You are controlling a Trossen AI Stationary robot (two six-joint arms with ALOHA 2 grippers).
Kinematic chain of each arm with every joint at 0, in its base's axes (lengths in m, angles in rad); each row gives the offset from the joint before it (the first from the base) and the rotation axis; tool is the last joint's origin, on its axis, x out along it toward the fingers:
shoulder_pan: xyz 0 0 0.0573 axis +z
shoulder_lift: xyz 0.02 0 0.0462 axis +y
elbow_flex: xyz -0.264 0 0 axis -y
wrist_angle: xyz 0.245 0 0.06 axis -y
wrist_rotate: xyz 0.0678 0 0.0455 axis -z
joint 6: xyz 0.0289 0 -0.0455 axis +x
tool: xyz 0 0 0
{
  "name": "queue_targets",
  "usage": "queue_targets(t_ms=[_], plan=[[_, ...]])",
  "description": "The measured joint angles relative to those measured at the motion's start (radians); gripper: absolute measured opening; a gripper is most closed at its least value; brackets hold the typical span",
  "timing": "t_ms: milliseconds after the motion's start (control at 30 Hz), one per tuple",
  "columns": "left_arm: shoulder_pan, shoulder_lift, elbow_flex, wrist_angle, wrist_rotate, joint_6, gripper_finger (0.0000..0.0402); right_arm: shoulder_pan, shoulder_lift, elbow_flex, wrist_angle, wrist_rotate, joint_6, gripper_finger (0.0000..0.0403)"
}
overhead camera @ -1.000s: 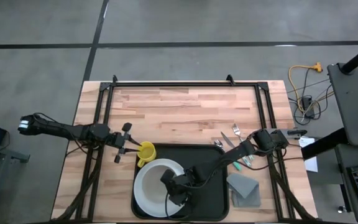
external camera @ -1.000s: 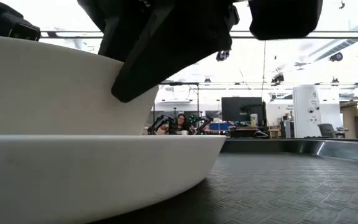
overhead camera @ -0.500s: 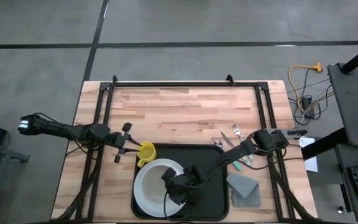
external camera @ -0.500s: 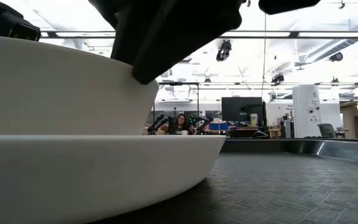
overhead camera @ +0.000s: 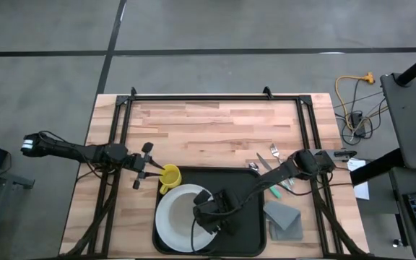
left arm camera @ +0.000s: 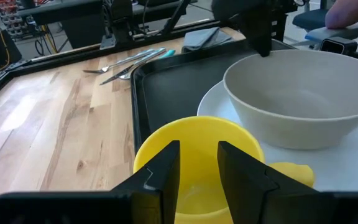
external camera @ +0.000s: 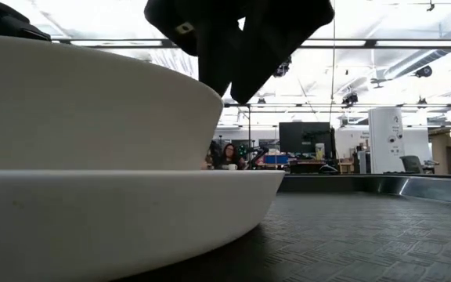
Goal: Set up tray
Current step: Put the gray bowl on the white plate
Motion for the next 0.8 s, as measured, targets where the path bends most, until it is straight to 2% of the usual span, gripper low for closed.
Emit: queue_targets(t_ms=[467,800], plan=[[0.0,0.0,0.0,0.0,0.0,0.0,0.0094,-0.031,-0.026,0.003,0.08,-0.001,0.032,0.0098],[0.0,0.0,0.0,0.0,0.0,0.0,0.0094,-0.034,-0.031,0.002,0.056,0.001,0.155,0.0098]])
